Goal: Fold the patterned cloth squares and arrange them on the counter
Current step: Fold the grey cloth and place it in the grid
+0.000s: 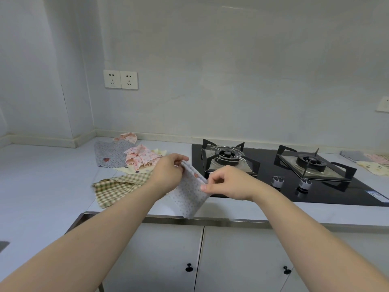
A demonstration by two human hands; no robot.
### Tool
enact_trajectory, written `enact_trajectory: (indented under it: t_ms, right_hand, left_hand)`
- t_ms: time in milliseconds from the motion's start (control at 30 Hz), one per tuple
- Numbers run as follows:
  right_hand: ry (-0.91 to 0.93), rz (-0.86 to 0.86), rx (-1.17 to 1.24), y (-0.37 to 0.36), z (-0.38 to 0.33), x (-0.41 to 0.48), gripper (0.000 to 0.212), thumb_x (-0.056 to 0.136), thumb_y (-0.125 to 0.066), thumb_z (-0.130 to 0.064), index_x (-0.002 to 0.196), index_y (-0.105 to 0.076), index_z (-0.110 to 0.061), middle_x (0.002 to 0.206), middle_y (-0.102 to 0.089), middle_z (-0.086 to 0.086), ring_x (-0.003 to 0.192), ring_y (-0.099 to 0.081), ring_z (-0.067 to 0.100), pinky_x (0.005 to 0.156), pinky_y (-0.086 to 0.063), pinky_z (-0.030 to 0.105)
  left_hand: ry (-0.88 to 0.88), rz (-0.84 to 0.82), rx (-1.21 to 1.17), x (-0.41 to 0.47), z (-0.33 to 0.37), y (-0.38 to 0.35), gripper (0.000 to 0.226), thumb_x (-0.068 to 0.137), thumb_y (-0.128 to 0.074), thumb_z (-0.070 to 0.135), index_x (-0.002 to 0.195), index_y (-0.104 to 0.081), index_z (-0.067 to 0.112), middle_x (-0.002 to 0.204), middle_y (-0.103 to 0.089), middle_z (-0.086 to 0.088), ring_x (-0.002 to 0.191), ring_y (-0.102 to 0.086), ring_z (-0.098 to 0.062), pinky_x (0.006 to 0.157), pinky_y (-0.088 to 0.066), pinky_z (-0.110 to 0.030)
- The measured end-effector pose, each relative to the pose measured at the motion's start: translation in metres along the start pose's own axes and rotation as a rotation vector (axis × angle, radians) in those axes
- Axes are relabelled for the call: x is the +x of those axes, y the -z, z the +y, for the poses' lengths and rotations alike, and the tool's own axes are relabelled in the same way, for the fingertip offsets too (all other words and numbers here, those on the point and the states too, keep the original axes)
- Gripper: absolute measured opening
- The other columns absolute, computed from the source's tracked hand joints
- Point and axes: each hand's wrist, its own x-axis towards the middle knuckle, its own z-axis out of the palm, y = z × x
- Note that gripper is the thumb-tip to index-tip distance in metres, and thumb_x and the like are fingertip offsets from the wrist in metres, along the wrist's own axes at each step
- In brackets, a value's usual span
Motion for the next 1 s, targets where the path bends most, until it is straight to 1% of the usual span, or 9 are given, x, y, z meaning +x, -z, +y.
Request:
enact_trajectory:
  t_ms: [100, 167, 333, 433, 567, 733, 867, 967, 1000]
  right_hand:
    - [-0.008, -0.015, -0.035, -0.002, 0.001, 0.003, 0.037, 0.089, -0.072, -0.051, 0.081, -0.076, -0.015, 0.066, -0.063, 0.002, 0.057, -0.046, 0.006, 0.056, -0.036, 0.020]
    - [-0.043, -0.003, -0.093, 0.000, 0.005, 0.007, 0.034, 0.088, -0.074, -0.049, 0.079, -0.075, -0.016, 0.058, -0.056, -0.008, 0.053, -0.044, 0.005, 0.055, -0.036, 0.020]
    - [-0.082, 0.091, -0.047, 0.003, 0.017, 0.016, 0.035, 0.086, -0.074, -0.051, 0.078, -0.071, -0.017, 0.073, -0.064, -0.001, 0.067, -0.056, 0.011, 0.068, -0.042, 0.031]
    - [-0.123, 0.221, 0.307, -0.007, 0.025, 0.019, 0.025, 0.091, -0.073, -0.039, 0.090, -0.059, -0.018, 0.095, -0.076, -0.001, 0.080, -0.073, 0.019, 0.077, -0.052, 0.036]
    - [-0.244, 0.406, 0.930, -0.044, 0.036, 0.030, 0.029, 0.093, -0.072, -0.034, 0.112, -0.058, -0.017, 0.117, -0.072, 0.016, 0.084, -0.073, 0.028, 0.080, -0.058, 0.044]
    - [-0.350, 0.463, 1.319, -0.074, 0.027, 0.035, 0.044, 0.101, -0.055, -0.048, 0.117, -0.070, -0.010, 0.109, -0.077, 0.009, 0.105, -0.072, 0.026, 0.091, -0.057, 0.042]
    - [-0.400, 0.557, 1.255, -0.085, 0.022, 0.043, 0.049, 0.101, -0.050, -0.057, 0.110, -0.072, -0.015, 0.103, -0.078, 0.003, 0.101, -0.073, 0.023, 0.095, -0.057, 0.047]
    - [-0.396, 0.698, 0.945, -0.089, 0.022, 0.050, 0.051, 0.098, -0.048, -0.064, 0.099, -0.071, -0.017, 0.099, -0.076, 0.002, 0.097, -0.071, 0.022, 0.091, -0.058, 0.050]
    - [-0.379, 0.743, 0.810, -0.089, 0.021, 0.050, 0.052, 0.098, -0.047, -0.064, 0.095, -0.069, -0.017, 0.097, -0.074, 0.001, 0.095, -0.070, 0.021, 0.090, -0.058, 0.050]
  left_hand:
    - [-0.014, 0.024, 0.033, 0.006, 0.002, -0.001, 0.043, 0.096, -0.040, -0.007, 0.120, -0.067, 0.017, 0.098, -0.060, 0.004, 0.085, -0.056, -0.006, 0.056, -0.040, -0.009]
    - [-0.008, 0.022, 0.060, 0.009, 0.000, 0.000, 0.045, 0.096, -0.040, -0.008, 0.122, -0.066, 0.018, 0.100, -0.060, 0.005, 0.085, -0.056, -0.005, 0.056, -0.040, -0.008]
    - [-0.070, 0.031, 0.135, 0.007, -0.004, -0.005, 0.044, 0.098, -0.038, -0.006, 0.126, -0.064, 0.017, 0.111, -0.060, 0.002, 0.096, -0.056, -0.010, 0.066, -0.041, -0.006]
    - [-0.058, 0.115, 0.075, 0.009, -0.002, -0.006, 0.040, 0.099, -0.042, -0.003, 0.127, -0.061, 0.017, 0.114, -0.059, 0.004, 0.105, -0.057, -0.014, 0.083, -0.045, -0.018]
    - [-0.082, 0.150, 0.053, 0.008, 0.009, -0.013, 0.038, 0.099, -0.045, -0.001, 0.129, -0.059, 0.018, 0.113, -0.058, 0.004, 0.097, -0.056, -0.010, 0.076, -0.041, -0.016]
    - [-0.104, 0.173, 0.092, 0.006, 0.014, -0.023, 0.038, 0.099, -0.045, 0.001, 0.131, -0.058, 0.016, 0.116, -0.058, 0.002, 0.107, -0.057, -0.015, 0.086, -0.040, -0.020]
    - [-0.017, 0.169, 0.063, 0.004, 0.008, -0.021, 0.037, 0.098, -0.049, 0.003, 0.132, -0.059, 0.012, 0.119, -0.058, 0.002, 0.111, -0.055, -0.013, 0.090, -0.039, -0.022]
    - [0.262, 0.086, -0.283, -0.001, 0.002, -0.021, 0.007, 0.095, -0.065, 0.010, 0.100, -0.070, 0.009, 0.106, -0.067, -0.001, 0.101, -0.062, -0.018, 0.084, -0.047, -0.029]
    - [0.365, 0.067, -0.415, -0.001, 0.000, -0.021, 0.011, 0.093, -0.071, 0.016, 0.092, -0.070, 0.006, 0.100, -0.073, -0.004, 0.094, -0.068, -0.022, 0.078, -0.051, -0.030]
